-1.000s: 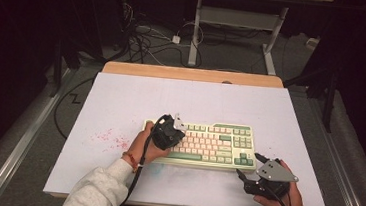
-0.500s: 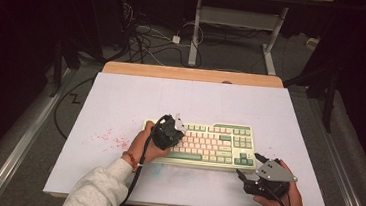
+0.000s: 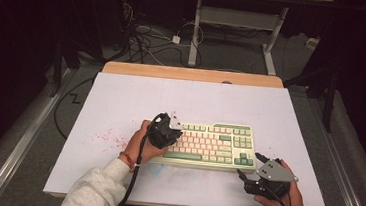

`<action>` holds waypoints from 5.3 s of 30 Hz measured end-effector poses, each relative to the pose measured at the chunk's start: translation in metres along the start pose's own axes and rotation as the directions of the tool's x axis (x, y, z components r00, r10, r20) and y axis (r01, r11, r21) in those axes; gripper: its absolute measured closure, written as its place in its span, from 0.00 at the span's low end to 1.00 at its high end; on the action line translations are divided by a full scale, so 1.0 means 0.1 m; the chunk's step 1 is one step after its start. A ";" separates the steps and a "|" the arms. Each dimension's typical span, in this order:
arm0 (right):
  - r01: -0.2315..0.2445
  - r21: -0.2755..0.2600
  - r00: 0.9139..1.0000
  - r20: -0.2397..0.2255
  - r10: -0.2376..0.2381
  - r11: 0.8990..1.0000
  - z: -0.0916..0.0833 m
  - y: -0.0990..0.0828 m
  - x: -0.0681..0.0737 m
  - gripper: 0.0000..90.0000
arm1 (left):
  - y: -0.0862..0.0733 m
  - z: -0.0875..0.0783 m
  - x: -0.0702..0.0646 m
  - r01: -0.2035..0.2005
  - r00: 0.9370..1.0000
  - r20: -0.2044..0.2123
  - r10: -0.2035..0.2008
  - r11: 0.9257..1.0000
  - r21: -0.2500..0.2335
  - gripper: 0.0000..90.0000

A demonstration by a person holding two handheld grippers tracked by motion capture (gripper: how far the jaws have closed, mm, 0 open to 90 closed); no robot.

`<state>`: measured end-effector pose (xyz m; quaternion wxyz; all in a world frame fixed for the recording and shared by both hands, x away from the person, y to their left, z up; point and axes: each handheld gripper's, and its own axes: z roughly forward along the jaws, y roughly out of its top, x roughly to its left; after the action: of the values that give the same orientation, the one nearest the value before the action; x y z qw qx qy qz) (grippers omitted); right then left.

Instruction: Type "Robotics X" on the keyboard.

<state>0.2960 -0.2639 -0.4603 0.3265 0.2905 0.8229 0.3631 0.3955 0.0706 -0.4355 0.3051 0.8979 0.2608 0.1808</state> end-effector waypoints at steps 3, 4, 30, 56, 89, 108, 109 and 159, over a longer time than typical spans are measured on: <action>0.002 -0.002 1.000 0.001 -0.002 1.000 0.00 0.00 0.00 0.26 | -0.01 -0.02 0.00 -0.006 1.000 0.002 0.006 1.000 -0.008 0.88; 0.002 -0.003 1.000 0.001 -0.002 1.000 0.00 0.00 0.00 0.26 | -0.01 -0.02 -0.01 -0.007 1.000 -0.003 0.007 1.000 -0.013 0.86; 0.002 -0.005 1.000 0.003 -0.002 1.000 -0.01 0.01 0.00 0.26 | -0.13 -0.23 -0.11 -0.052 0.995 -0.087 0.039 0.985 -0.164 0.21; 0.000 -0.007 1.000 0.005 0.001 1.000 -0.02 0.01 0.00 0.26 | -0.44 -0.44 -0.17 -0.146 0.977 -0.182 0.113 0.973 -0.181 0.20; -0.003 -0.002 1.000 0.005 0.003 1.000 0.00 0.02 0.01 0.26 | -1.00 -0.64 -0.14 -0.101 0.970 -0.236 0.062 0.983 -0.155 0.20; -0.032 -0.043 0.999 -0.020 0.032 0.999 0.07 0.21 -0.04 0.52 | -1.32 -0.66 -0.11 -0.040 0.975 -0.220 0.018 0.995 -0.096 0.20; -0.035 -0.043 0.999 -0.029 0.034 0.998 0.08 0.23 -0.05 0.56 | -1.33 -0.66 -0.12 -0.036 0.975 -0.220 0.015 0.995 -0.093 0.20; 0.110 0.115 0.965 -0.249 -0.079 0.987 1.34 1.10 0.36 1.00 | -1.37 -0.58 -0.14 -0.038 0.984 -0.173 0.031 0.999 -0.037 0.20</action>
<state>0.4004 -0.1212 -0.4557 0.2208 0.2244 0.8913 0.3264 0.3071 0.1819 -0.4823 0.2963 0.8770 0.2669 0.2681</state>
